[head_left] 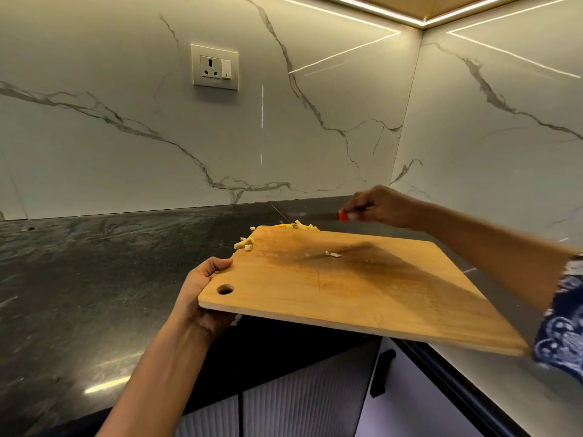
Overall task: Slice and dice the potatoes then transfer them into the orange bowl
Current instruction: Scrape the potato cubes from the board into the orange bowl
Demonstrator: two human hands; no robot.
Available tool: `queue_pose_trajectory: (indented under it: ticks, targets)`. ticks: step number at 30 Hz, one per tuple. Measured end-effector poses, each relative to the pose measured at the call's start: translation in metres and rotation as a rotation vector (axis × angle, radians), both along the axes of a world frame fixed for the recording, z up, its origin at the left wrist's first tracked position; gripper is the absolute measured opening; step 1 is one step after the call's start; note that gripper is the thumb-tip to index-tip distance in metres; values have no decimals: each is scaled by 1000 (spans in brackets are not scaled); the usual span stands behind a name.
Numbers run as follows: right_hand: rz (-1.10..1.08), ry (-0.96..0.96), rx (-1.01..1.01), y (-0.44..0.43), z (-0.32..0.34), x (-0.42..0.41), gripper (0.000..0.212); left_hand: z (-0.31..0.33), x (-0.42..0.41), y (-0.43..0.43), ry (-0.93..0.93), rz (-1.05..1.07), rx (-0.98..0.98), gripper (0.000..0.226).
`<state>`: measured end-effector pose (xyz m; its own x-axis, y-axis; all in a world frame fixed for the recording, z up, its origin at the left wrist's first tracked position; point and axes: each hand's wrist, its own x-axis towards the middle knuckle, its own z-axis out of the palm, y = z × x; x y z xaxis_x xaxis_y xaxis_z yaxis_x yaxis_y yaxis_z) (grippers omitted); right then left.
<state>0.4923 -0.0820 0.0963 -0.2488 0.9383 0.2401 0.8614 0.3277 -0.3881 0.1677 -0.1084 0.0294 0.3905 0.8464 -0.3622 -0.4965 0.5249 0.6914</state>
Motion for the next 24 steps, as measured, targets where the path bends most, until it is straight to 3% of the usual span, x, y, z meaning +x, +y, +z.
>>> queue_pose_trajectory:
  ticks: [3,5,10,15,21,24]
  targets:
    - [84,62,-226,-35,-2,18,28,1,3,1,11,-6,-10,20]
    - [63,49,-252,-45,-8,28,27,2,5,1,16,-9,-5,21]
    - [-16,-96,-49,-23,-17,27,18,2,11,0,21,3,7,21]
    - [-151,-251,47,27,-22,21,25,1,17,2,34,-18,12,20]
    - [-217,-283,41,64,-26,-4,27,-1,20,1,58,-2,46,24]
    - [-221,-190,132,65,-24,-14,27,-2,18,3,73,30,69,26]
